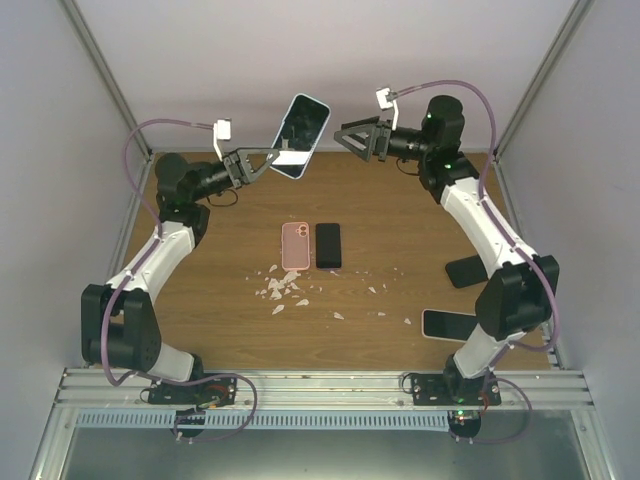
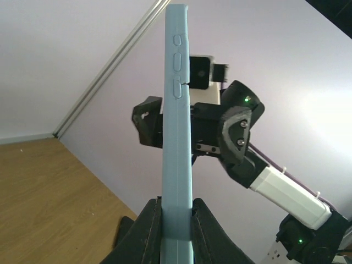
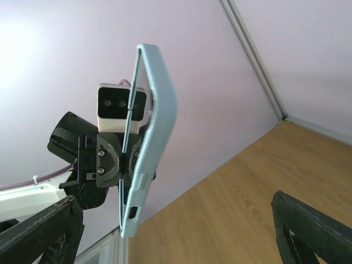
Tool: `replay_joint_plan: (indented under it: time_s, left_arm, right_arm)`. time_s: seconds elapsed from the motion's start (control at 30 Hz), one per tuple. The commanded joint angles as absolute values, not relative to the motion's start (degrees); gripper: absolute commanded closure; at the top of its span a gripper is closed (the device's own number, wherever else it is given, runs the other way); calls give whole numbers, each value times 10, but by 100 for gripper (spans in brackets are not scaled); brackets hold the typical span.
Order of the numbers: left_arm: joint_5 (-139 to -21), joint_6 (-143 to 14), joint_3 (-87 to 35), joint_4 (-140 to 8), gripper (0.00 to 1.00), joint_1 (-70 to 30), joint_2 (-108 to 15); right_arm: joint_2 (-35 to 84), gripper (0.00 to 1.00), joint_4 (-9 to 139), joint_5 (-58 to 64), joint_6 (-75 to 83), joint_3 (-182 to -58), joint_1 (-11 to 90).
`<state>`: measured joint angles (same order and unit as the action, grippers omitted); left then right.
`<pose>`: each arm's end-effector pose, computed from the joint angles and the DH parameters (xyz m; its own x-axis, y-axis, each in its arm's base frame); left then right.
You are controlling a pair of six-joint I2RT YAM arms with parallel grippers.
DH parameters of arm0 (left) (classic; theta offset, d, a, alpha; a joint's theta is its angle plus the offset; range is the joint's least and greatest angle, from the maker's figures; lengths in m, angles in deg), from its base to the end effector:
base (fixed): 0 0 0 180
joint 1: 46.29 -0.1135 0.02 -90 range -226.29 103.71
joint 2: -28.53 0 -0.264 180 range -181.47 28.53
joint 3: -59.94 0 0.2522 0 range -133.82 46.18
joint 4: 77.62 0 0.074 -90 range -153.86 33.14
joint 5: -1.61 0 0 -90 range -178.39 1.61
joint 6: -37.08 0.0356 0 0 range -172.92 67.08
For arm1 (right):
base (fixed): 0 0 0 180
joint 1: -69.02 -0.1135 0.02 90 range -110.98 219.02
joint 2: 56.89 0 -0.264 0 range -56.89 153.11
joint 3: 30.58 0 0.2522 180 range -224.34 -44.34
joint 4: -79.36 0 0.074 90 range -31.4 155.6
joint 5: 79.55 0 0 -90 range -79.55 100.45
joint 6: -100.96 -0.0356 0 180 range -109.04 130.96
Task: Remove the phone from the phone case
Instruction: Pick up the phone at the center of the board.
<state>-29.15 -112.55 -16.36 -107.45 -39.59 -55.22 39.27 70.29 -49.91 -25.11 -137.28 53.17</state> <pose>0.3208 -0.0685 0.3783 -0.5412 -0.3807 -0.7498 0.7554 0.1716 -0.6324 0.3647 0.1357 0.4245 -0.5517 0.1461 -0.8212 -0.7993 0.1886 0.5706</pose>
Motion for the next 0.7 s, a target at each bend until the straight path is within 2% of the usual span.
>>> replay_joint_plan:
  time_s: [0.0,0.27,0.67]
  left_arm:
    - [-309,-1136,-146,-1149,100,-396,-518]
    - [-318,-1116,-140,-1121,100,-387,-515]
    - [-318,-1115,-130,-1126,100,-383,-511]
  right_arm:
    - [403,7,802,-514,-341,-1353,521]
    - [428,12,847,-500,-377,-1362,472]
    - [458,35,858,-481,-422,-1382,455]
